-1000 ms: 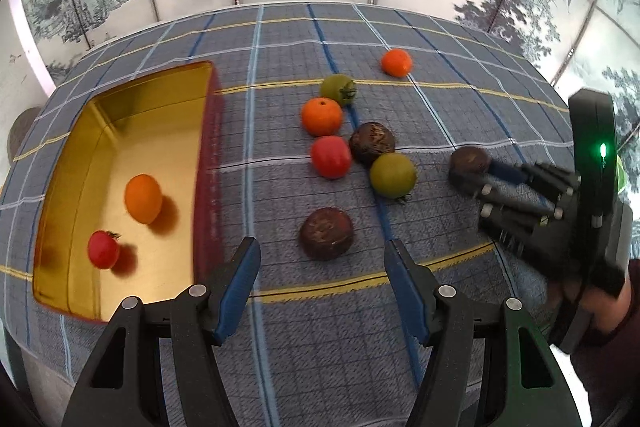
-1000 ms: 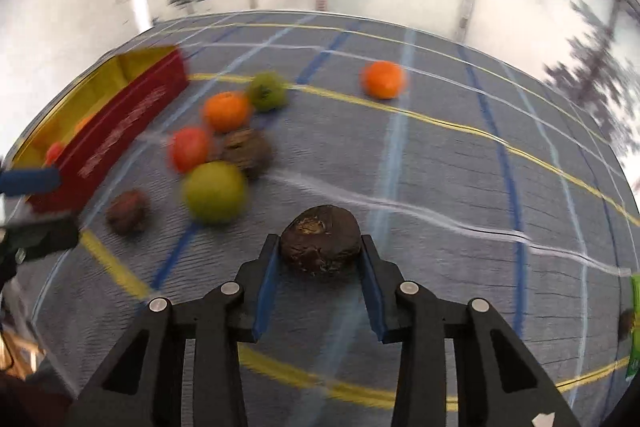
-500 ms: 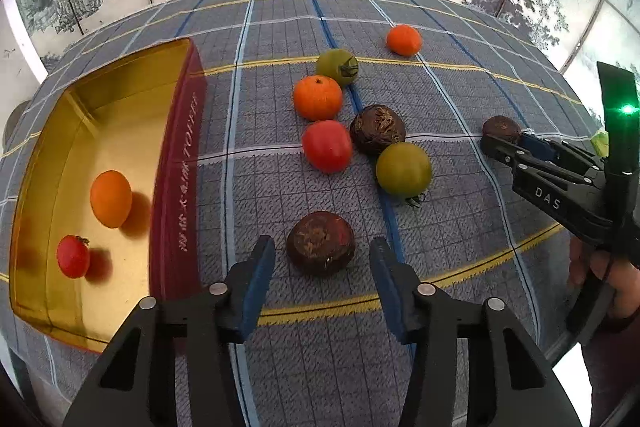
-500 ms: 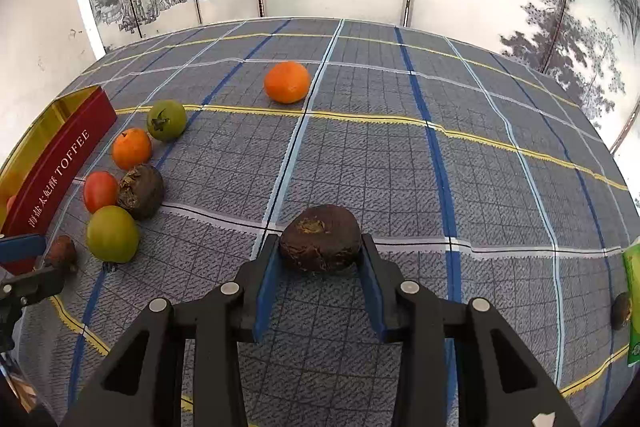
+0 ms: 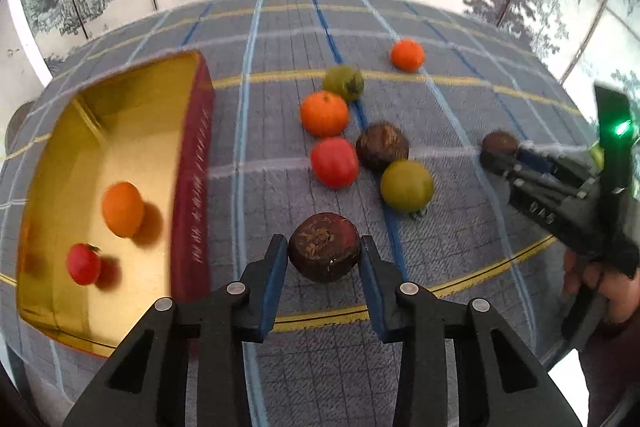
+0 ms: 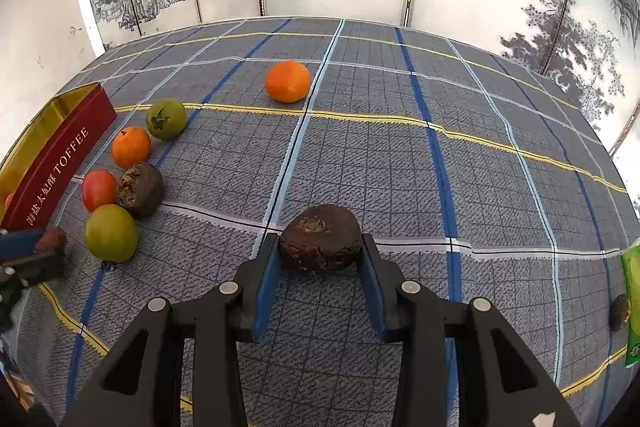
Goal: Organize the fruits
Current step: 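Place the brown fruit in the tin with the left gripper and open it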
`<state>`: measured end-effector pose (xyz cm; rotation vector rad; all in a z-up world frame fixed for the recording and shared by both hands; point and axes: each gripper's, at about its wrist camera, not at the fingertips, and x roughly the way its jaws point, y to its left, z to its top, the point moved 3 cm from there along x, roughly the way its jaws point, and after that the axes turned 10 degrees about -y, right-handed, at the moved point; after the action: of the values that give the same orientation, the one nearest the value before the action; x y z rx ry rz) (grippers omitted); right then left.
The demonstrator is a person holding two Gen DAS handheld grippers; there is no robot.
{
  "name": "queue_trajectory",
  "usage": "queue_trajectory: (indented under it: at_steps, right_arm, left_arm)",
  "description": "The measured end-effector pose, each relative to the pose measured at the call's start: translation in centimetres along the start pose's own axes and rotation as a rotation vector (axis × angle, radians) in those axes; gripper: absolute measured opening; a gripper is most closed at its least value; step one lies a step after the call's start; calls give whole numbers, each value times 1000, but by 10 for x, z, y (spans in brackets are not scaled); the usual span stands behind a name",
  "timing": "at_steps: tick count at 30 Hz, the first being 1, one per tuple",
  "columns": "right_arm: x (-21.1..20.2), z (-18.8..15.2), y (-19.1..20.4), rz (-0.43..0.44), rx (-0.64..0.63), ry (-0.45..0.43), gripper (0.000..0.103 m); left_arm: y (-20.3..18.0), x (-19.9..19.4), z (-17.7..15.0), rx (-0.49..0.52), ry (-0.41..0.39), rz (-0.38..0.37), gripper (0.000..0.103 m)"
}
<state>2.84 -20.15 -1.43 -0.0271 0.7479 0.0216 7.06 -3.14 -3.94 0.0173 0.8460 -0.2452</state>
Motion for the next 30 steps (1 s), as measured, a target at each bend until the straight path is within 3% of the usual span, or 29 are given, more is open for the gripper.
queue_trajectory:
  at_steps: [4, 8, 14, 19, 30]
  right_arm:
    - [0, 0, 0, -1, 0, 0, 37]
    - [0, 0, 0, -3, -2, 0, 37]
    - [-1, 0, -1, -12, -4, 1, 38]
    - [-1, 0, -1, -12, -2, 0, 38]
    - [-1, 0, 0, -10, -6, -1, 37]
  left_arm:
    - [24, -22, 17, -23, -61, 31, 37]
    - [72, -38, 30, -53, -108, 130, 37]
    - [150, -33, 29, -138, -78, 254, 37]
    - [188, -19, 18, -197, -26, 262, 37]
    - [196, 0, 2, -191, 37, 264, 37]
